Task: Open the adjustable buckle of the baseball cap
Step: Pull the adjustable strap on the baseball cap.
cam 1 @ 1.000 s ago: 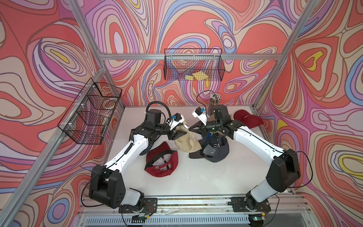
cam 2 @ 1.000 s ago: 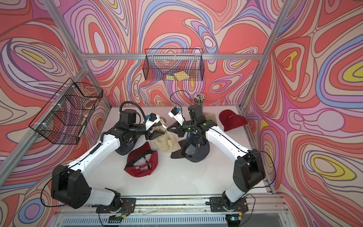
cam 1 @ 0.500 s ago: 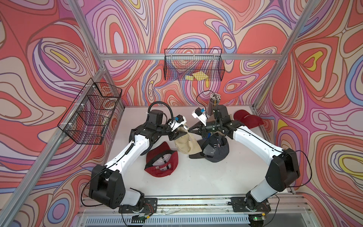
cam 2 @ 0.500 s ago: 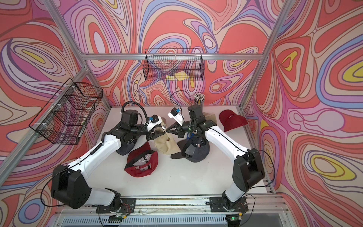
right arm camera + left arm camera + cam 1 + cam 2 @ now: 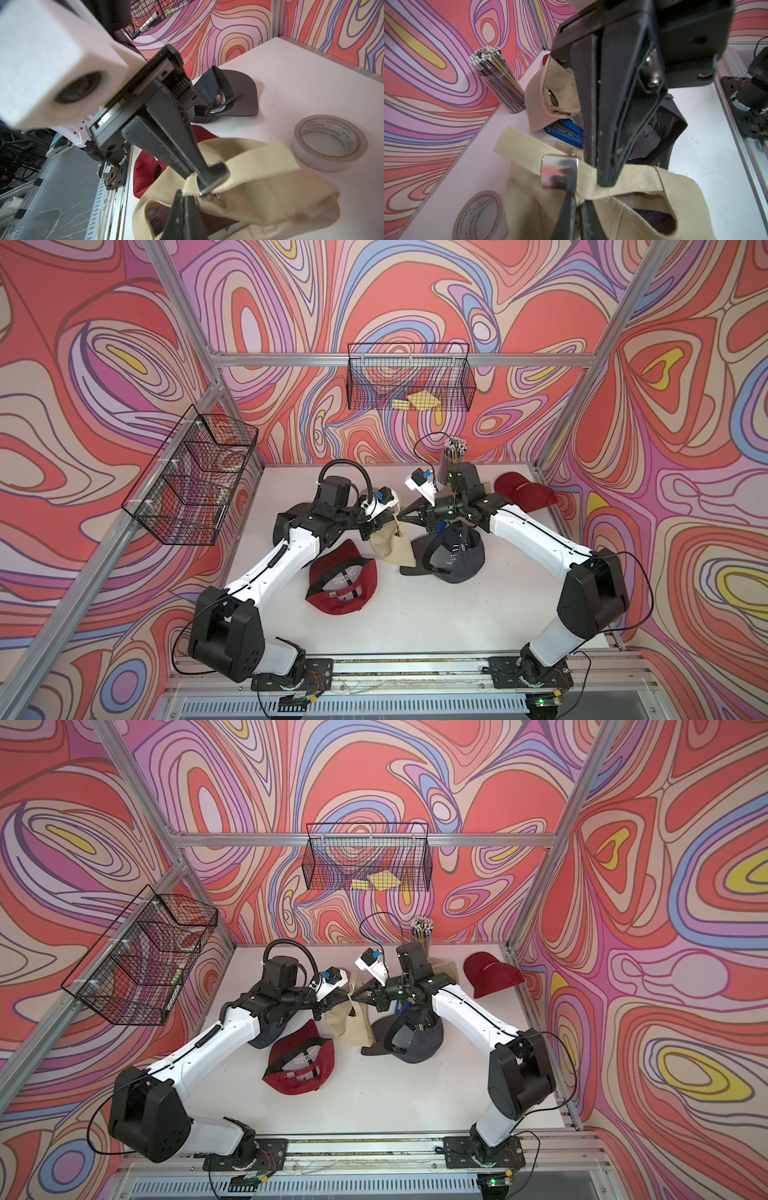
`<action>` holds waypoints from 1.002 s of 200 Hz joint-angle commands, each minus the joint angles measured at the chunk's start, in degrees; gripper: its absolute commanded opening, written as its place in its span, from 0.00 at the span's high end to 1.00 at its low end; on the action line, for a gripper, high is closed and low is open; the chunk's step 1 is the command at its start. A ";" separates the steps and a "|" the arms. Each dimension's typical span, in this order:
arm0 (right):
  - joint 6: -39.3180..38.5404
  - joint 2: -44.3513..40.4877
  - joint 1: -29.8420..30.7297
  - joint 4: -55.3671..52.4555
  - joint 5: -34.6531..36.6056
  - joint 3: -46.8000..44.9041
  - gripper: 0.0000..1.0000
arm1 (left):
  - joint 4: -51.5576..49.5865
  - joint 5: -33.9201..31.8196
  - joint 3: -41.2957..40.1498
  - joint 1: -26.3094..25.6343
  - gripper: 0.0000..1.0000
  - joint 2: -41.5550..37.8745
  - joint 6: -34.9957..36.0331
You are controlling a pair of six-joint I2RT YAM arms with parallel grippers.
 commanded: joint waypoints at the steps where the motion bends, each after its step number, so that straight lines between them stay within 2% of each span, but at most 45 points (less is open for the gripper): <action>1: 1.48 0.75 0.09 1.69 1.36 1.15 1.00 | 5.41 -0.16 -1.13 -0.79 1.00 -1.53 -3.96; 37: 2.47 0.95 0.05 1.11 4.56 1.10 1.00 | 13.90 -2.28 -3.25 -1.05 1.00 -3.08 -15.40; 68: 2.39 1.26 -0.10 -0.45 4.67 1.31 1.00 | 18.62 -6.43 -5.27 -1.02 1.00 -4.62 -21.14; 200: -0.43 2.34 -0.10 -8.00 6.74 2.12 1.00 | 17.87 -13.07 -5.33 -0.67 1.00 -6.04 -21.96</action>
